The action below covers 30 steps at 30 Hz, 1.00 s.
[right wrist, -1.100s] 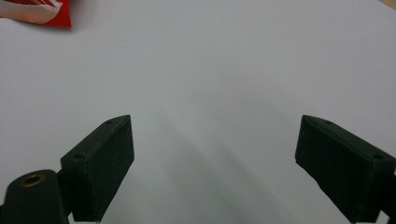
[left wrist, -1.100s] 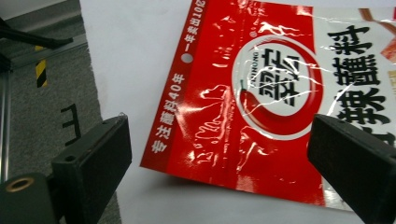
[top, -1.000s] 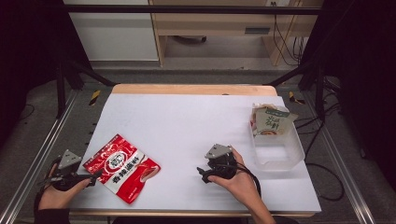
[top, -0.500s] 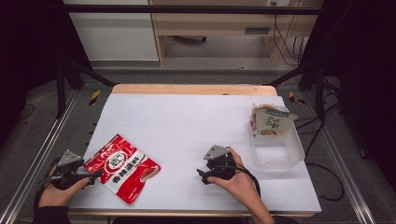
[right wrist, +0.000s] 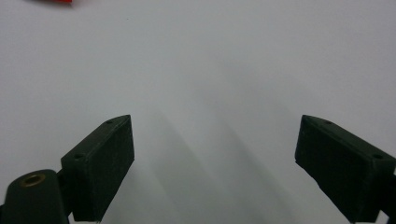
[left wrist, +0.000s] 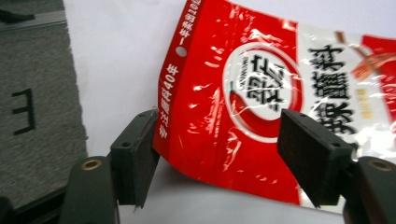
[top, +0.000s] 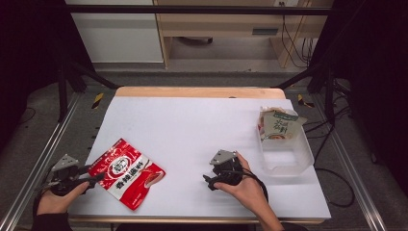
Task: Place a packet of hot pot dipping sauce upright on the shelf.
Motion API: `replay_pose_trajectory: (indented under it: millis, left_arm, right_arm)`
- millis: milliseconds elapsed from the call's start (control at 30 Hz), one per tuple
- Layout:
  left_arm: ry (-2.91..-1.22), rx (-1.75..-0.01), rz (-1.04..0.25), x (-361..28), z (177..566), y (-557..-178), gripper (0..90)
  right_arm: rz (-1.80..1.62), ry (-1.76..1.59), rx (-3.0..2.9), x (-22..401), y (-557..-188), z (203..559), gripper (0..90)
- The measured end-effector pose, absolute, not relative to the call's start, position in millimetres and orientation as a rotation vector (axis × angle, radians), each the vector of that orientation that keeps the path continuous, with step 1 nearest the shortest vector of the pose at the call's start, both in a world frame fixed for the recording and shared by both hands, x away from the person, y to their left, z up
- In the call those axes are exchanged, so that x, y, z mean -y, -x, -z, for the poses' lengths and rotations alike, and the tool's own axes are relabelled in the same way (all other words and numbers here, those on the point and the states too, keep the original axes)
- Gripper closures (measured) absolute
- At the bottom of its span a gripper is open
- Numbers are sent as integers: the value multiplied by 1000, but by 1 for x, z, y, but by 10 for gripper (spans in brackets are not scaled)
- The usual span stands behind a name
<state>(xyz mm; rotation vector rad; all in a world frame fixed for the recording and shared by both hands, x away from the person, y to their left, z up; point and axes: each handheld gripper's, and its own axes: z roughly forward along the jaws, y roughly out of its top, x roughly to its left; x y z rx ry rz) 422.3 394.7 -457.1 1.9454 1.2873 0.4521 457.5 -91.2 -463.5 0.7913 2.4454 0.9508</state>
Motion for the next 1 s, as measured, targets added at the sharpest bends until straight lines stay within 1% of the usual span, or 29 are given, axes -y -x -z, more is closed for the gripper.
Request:
replay_pose_trajectory:
  millis: [100, 233, 267, 400, 433, 467, 500, 633, 667, 767, 867, 1000]
  left_arm:
    - [-1929, -1273, -404, -393, 456, -422, 331]
    - [-1967, -1281, -344, -392, 461, -427, 352]
    - [-1968, -1289, -344, -392, 462, -428, 374]
    - [-1959, -1315, -366, -395, 461, -432, 560]
    - [-1966, -1318, -375, -396, 462, -433, 627]
    - [-1975, -1327, -383, -397, 462, -435, 663]
    - [-1974, -1330, -383, -397, 463, -436, 720]
    - [-1959, -1319, -401, -397, 461, -439, 884]
    - [-1960, -1307, -404, -396, 459, -440, 900]
    - [-1976, -1269, -429, -390, 453, -442, 900]
    - [-1979, -1216, -452, -378, 440, -444, 900]
    - [-2026, -1131, -464, -359, 424, -450, 900]
  right_arm:
    - [-943, -784, -2453, 91, -458, 464, 124]
    - [-944, -784, -2459, 91, -458, 464, 124]
    - [-944, -782, -2459, 91, -458, 465, 124]
    - [-942, -780, -2456, 91, -457, 464, 124]
    - [-955, -781, -2449, 90, -457, 464, 126]
    - [-957, -786, -2447, 91, -457, 464, 127]
    - [-958, -783, -2446, 91, -458, 463, 127]
    - [-955, -772, -2441, 93, -458, 460, 127]
    - [-954, -775, -2433, 93, -458, 459, 127]
    - [-947, -758, -2428, 93, -458, 454, 126]
    - [-951, -746, -2426, 91, -459, 449, 127]
    - [-950, -731, -2421, 88, -461, 441, 129]
